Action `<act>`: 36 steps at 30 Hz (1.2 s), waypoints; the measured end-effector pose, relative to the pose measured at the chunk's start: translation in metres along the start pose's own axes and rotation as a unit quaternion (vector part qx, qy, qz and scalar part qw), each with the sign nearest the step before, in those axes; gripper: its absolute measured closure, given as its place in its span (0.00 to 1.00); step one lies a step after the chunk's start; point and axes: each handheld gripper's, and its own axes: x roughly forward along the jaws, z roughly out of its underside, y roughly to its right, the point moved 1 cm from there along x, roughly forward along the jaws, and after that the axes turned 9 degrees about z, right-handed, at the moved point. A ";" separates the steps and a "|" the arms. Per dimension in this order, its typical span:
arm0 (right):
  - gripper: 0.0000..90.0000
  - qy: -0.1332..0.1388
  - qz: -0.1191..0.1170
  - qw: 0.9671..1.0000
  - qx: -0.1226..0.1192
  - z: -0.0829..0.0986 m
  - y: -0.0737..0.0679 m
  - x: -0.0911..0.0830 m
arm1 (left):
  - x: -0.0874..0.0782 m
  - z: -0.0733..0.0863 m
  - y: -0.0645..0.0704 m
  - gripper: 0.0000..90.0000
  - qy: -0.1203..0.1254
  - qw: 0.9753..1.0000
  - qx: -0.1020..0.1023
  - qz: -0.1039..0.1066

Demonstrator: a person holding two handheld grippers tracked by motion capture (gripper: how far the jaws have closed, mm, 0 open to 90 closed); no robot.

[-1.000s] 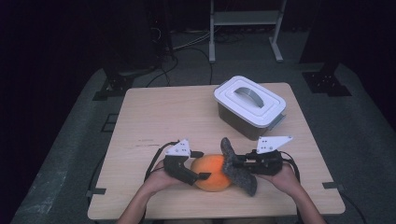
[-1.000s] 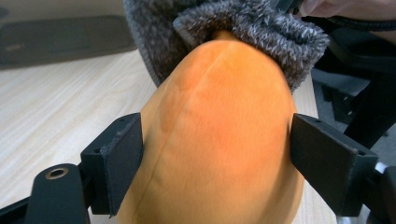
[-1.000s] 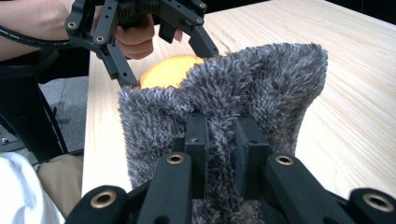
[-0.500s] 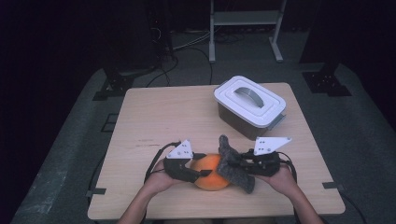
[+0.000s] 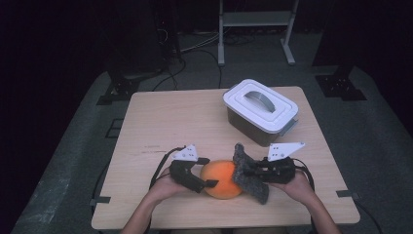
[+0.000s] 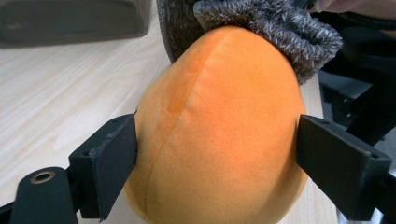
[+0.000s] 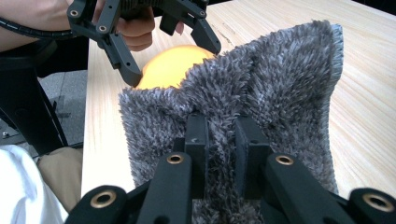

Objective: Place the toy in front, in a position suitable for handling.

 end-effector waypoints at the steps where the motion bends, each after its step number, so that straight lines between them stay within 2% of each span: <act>1: 0.85 -0.001 -0.001 1.000 -0.001 0.000 0.000 0.000 | 0.000 0.001 0.001 0.24 -0.001 1.000 0.007 0.000; 3: 0.85 -0.004 -0.003 1.000 -0.001 0.000 0.001 -0.001 | -0.001 0.001 0.002 0.30 -0.005 1.000 0.015 -0.003; 7: 0.85 -0.015 0.004 1.000 -0.002 0.002 0.004 -0.004 | -0.002 0.002 0.002 0.31 -0.005 1.000 0.009 -0.003; 11: 0.86 0.018 0.012 1.000 0.000 -0.005 0.002 -0.011 | -0.001 0.000 0.003 0.32 -0.007 1.000 0.017 -0.006; 13: 0.86 0.038 0.007 0.999 0.000 -0.011 -0.002 -0.012 | 0.000 -0.001 0.005 0.32 -0.007 1.000 0.023 -0.004; 15: 0.85 0.035 0.006 0.999 -0.008 -0.014 -0.005 -0.009 | 0.001 -0.001 0.006 0.31 -0.008 1.000 0.027 -0.004; 17: 0.85 0.018 0.003 1.000 -0.013 -0.011 -0.006 -0.004 | 0.000 -0.001 0.004 0.28 -0.006 1.000 0.023 -0.001; 18: 0.85 0.018 0.003 1.000 -0.013 -0.011 -0.006 -0.004 | 0.000 -0.001 0.004 0.25 -0.006 1.000 0.023 -0.001; 19: 0.85 0.010 -0.005 1.000 -0.009 -0.005 -0.004 0.000 | -0.001 -0.001 0.003 0.22 -0.002 1.000 0.014 0.008; 23: 0.85 0.002 -0.007 1.000 -0.002 -0.002 0.000 -0.004 | 0.001 0.001 0.000 0.12 -0.009 1.000 0.006 0.002; 27: 0.85 -0.002 -0.007 1.000 0.009 0.004 0.006 -0.007 | 0.005 0.008 -0.005 0.10 -0.012 1.000 -0.017 0.021; 28: 0.85 -0.003 -0.006 1.000 0.010 0.005 0.007 -0.008 | 0.005 0.008 -0.005 0.13 -0.010 1.000 -0.015 0.024; 31: 0.86 0.005 0.000 1.000 0.007 0.000 0.005 -0.011 | 0.001 0.004 0.000 0.31 -0.015 1.000 0.010 0.007; 32: 0.86 0.005 0.000 1.000 0.007 0.000 0.005 -0.011 | 0.001 0.004 0.000 0.36 -0.015 1.000 0.010 0.007; 33: 0.86 0.027 0.006 1.000 -0.001 -0.008 0.001 -0.015 | 0.000 0.001 0.004 0.37 -0.015 1.000 0.022 0.001; 36: 0.86 0.051 0.003 0.999 -0.006 -0.018 -0.005 -0.017 | 0.000 -0.007 0.012 0.40 -0.018 0.999 0.045 -0.012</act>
